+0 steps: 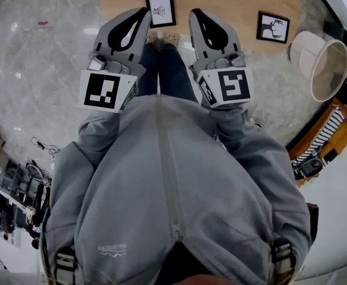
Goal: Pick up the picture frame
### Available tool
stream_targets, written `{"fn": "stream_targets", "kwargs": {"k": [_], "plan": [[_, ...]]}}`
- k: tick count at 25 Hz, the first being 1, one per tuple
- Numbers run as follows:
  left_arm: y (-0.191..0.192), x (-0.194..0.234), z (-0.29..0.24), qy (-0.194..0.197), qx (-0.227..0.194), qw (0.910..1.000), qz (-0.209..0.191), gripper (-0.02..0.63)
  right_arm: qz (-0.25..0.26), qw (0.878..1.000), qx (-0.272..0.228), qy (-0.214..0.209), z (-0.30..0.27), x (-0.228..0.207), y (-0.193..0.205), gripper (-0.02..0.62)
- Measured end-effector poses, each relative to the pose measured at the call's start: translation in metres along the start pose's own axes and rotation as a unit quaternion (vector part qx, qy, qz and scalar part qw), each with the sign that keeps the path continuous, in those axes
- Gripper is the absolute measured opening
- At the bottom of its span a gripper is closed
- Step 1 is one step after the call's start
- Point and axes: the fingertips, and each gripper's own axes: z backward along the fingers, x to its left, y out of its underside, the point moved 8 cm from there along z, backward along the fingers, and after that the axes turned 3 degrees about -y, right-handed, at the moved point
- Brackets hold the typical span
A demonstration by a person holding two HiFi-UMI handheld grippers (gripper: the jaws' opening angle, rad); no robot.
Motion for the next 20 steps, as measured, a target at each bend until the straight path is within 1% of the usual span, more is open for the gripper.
{"fn": "stream_targets", "kwargs": {"k": [6, 10, 20], "plan": [[0.044, 0.012, -0.016, -0.007, 0.013, 0.9999, 0.007, 0.018, -0.01, 1.0, 0.026, 0.0, -0.015, -0.011, 0.047, 0.034], [0.07, 0.025, -0.027, -0.004, 0.019, 0.9998, 0.006, 0.018, -0.012, 0.999, 0.038, -0.003, -0.029, -0.019, 0.073, 0.034], [0.137, 0.049, -0.06, -0.012, 0.025, 0.9992, 0.029, 0.018, -0.013, 0.999, 0.046, -0.005, -0.072, -0.04, 0.126, 0.034]]}}
